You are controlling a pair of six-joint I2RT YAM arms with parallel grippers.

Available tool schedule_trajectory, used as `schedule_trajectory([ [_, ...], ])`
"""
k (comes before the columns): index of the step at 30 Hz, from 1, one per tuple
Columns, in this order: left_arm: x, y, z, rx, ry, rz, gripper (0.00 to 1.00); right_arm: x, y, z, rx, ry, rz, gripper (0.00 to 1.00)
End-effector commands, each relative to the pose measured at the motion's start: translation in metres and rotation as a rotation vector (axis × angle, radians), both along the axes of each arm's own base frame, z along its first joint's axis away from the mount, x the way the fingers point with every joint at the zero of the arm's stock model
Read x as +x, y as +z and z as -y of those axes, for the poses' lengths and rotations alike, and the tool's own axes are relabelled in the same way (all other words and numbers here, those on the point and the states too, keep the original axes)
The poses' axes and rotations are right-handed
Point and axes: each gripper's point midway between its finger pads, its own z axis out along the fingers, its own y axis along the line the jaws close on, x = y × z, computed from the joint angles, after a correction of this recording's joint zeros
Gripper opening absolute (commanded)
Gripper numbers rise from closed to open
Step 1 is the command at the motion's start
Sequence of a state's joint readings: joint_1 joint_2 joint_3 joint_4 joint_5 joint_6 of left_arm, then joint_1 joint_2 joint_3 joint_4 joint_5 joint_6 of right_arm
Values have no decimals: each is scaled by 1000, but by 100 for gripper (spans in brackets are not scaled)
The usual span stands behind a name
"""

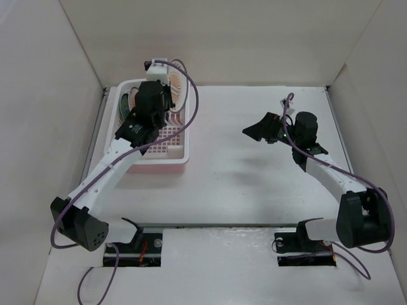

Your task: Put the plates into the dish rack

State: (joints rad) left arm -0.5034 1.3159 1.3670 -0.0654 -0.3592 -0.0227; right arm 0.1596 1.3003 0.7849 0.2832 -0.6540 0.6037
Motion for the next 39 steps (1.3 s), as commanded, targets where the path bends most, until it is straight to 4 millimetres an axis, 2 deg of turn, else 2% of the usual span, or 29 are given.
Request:
schedule_trajectory([
  [1, 9, 14, -50, -8, 319, 99, 0, 3, 11, -8, -22, 10, 72, 100],
  [2, 14, 1, -55, 15, 369, 79, 0, 3, 11, -8, -22, 11, 71, 100],
  [3, 13, 1, -57, 17, 384, 79, 0, 3, 11, -8, -22, 11, 71, 100],
  [4, 20, -12, -56, 30, 403, 55, 0, 3, 11, -8, -22, 11, 71, 100],
  [6, 24, -15, -60, 34, 454, 42, 0, 3, 11, -8, -22, 11, 71, 100],
  [9, 33, -34, -59, 73, 489, -6, 0, 3, 9, -8, -30, 12, 69, 100],
  [13, 40, -47, -55, 102, 477, -22, 0, 3, 13, -11, -34, 23, 85, 100],
  [14, 44, -56, -52, 131, 464, -36, 0, 3, 13, -11, -34, 23, 85, 100],
  [24, 58, -67, -41, 178, 414, -30, 0, -1, 9, -19, -33, 50, 75, 100],
  [32, 72, -91, -31, 200, 398, -60, 0, -5, 8, -22, -38, 70, 72, 100],
  [35, 77, -101, -29, 209, 397, -71, 0, -7, 15, -22, -34, 70, 93, 100],
  [39, 82, -113, -27, 229, 404, -91, 0, -7, 15, -22, -34, 70, 93, 100],
])
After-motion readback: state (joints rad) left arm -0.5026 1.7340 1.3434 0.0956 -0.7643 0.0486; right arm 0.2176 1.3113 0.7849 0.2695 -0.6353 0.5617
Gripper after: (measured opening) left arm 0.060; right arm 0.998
